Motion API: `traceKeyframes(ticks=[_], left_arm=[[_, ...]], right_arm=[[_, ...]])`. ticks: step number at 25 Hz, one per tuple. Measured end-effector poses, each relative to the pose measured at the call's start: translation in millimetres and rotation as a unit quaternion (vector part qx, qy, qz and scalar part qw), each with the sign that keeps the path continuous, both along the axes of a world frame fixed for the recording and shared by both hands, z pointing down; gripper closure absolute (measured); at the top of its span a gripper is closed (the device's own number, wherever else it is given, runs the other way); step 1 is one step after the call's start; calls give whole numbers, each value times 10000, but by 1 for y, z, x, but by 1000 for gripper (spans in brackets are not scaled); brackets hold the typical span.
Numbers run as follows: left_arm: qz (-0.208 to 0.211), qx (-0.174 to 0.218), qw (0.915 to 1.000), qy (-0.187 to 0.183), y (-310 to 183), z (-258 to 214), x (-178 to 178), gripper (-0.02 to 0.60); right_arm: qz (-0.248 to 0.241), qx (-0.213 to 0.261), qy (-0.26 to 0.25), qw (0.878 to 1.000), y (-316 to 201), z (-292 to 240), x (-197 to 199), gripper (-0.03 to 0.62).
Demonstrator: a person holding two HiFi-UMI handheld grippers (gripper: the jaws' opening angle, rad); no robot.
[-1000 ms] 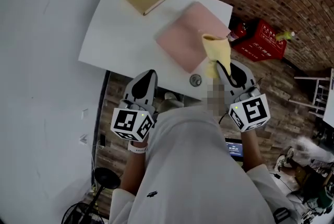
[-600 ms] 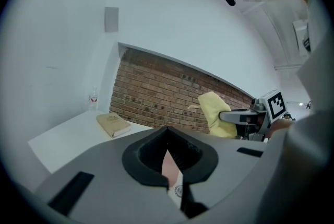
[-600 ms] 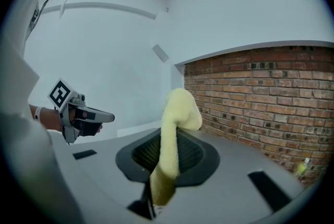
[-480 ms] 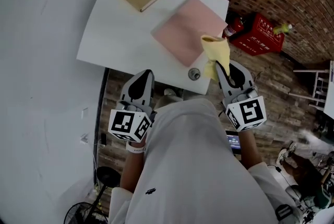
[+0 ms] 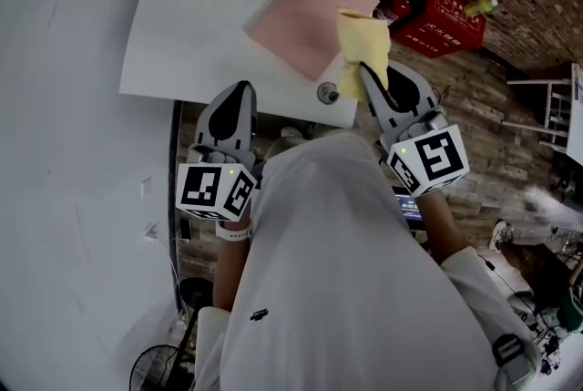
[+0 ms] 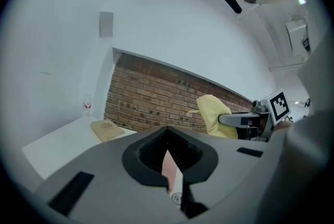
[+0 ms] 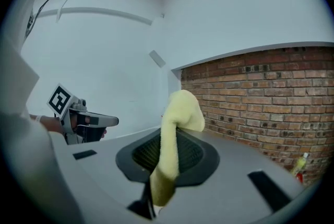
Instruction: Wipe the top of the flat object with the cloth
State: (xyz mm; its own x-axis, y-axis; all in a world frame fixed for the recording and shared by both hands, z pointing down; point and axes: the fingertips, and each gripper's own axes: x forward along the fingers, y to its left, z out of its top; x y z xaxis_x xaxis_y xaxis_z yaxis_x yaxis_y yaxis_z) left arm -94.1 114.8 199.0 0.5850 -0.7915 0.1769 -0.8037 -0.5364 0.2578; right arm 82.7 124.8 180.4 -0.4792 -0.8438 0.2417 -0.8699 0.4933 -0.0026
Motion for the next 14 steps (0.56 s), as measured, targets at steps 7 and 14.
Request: traceKeyframes(ticks=[7,14], left_arm=[[-7,23,10000,3,8,-1,-2,565],[-14,4,10000,78,13,2,1,565]], right_arm=[[-237,75,146,9996,11,-1,-12,536],[-68,41,51,10000,13,2,-8,536]])
